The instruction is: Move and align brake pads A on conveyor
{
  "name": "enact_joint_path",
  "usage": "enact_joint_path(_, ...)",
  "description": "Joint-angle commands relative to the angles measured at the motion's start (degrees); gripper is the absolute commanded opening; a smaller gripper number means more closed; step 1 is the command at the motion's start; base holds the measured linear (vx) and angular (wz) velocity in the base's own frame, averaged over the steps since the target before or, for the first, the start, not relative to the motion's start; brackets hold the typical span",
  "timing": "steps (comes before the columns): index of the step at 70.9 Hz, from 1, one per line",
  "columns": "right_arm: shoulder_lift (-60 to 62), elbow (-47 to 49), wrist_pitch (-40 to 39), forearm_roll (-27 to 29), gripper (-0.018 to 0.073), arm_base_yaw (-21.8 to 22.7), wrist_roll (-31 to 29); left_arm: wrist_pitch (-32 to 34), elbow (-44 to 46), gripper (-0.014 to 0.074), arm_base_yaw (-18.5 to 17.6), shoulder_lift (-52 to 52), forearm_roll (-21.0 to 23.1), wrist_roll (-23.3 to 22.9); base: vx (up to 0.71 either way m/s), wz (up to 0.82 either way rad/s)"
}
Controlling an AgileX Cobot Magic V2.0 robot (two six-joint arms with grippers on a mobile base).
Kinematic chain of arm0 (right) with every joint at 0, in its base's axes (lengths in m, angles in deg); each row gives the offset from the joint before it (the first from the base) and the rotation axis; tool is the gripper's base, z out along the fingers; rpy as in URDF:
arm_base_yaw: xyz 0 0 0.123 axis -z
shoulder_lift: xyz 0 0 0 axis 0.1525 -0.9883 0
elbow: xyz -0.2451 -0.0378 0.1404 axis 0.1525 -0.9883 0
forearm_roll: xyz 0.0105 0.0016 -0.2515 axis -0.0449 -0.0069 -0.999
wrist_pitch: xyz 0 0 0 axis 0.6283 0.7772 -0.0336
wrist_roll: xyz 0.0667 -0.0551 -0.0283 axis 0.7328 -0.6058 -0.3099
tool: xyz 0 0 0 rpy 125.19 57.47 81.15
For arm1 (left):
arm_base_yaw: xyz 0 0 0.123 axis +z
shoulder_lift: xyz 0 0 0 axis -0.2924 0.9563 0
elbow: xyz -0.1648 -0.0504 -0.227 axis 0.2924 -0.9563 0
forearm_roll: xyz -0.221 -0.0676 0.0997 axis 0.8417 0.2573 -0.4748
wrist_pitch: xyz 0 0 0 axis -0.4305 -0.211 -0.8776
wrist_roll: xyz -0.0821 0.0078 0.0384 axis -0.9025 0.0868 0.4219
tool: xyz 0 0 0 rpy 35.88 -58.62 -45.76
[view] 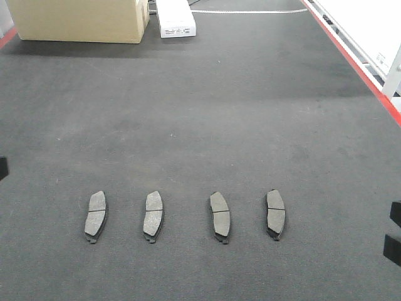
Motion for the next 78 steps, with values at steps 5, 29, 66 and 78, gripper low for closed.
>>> enact_joint_path(5, 0.02, 1.4, -2.94, -2.08, -0.0003, 0.2, -0.01, 4.56, 1.35, -0.0006, -0.17, -1.47, 3.48, 6.04, 0.0, 0.0)
enact_joint_path(29, 0.02, 1.4, -2.94, -2.08, -0.0003, 0.2, -0.01, 4.86, -0.52, -0.0006, 6.11, -7.38, 2.06, 4.09, 0.0, 0.0)
enact_joint_path(66, 0.02, 1.4, -2.87, -2.08, -0.0003, 0.2, -0.01, 9.68, -23.51, -0.0006, 32.98, -35.37, -1.44, 4.27, 0.0, 0.0)
enact_joint_path(78, 0.02, 1.4, -2.82, -2.08, -0.0003, 0.2, -0.01, 12.26, -29.95, -0.0006, 32.98, -35.16, -1.42, 4.21, 0.0, 0.0)
